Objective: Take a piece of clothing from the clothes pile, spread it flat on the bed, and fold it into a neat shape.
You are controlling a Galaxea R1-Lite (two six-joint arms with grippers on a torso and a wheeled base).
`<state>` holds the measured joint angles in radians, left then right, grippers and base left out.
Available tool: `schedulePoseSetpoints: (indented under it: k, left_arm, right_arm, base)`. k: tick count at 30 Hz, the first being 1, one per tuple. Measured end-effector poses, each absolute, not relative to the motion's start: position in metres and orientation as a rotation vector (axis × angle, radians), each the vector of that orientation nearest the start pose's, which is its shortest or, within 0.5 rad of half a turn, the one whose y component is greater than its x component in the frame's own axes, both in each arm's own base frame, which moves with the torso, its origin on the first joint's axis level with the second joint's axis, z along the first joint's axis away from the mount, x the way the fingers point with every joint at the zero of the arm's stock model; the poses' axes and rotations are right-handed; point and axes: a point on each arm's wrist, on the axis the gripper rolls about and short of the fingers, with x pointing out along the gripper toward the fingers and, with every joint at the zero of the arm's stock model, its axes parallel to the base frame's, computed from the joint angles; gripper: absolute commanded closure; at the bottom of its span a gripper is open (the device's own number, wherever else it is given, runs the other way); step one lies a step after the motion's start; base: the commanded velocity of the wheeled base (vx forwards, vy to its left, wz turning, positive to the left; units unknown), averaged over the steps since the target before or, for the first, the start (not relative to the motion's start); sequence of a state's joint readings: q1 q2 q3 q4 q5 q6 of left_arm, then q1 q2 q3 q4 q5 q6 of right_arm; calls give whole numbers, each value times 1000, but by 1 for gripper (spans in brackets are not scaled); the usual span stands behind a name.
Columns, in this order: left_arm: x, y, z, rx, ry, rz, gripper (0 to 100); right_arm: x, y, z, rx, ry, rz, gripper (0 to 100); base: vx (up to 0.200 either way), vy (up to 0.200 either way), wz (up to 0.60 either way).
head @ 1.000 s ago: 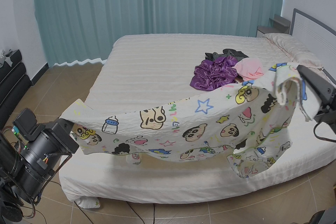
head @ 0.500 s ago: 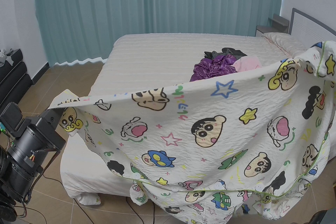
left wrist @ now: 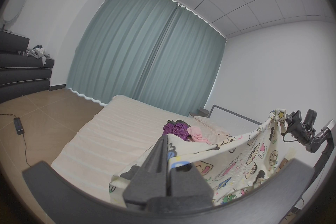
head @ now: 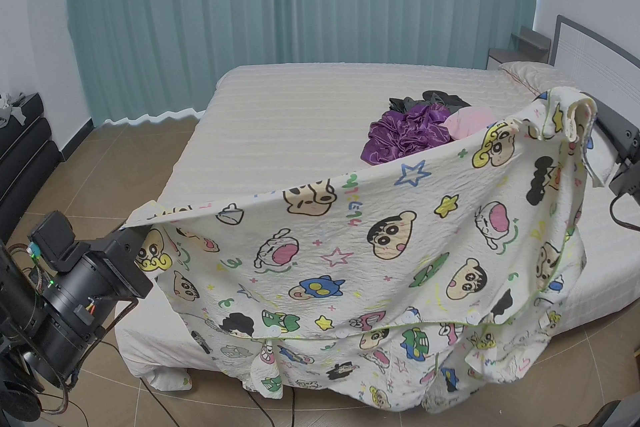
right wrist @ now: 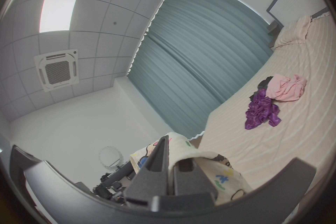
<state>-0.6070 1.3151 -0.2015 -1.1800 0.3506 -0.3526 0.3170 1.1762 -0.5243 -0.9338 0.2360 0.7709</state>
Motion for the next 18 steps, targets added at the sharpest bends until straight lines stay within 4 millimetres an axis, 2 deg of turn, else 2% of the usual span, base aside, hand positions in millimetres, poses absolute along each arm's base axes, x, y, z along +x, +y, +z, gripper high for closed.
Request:
schedulePoseSetpoints:
  k: [3,11,13,18]
  left_arm:
    - [154,-90,173,-381,-6,-235,100]
    - [192,-99,182,-391,-23,-204,100]
    - [211,-103,185,-394,-33,-193,100]
    - [233,-105,184,-389,-26,-178,100]
  right_arm:
    - [173,59,253,747,-30,600,100]
    - [212,63,245,738,-3,548,100]
    - [227,64,241,737,12,530,100]
    - [247,64,234,736,30,499,100]
  base:
    - [0,0,0]
    - [200,0,0]
    - [200,0,0]
    - [200,0,0]
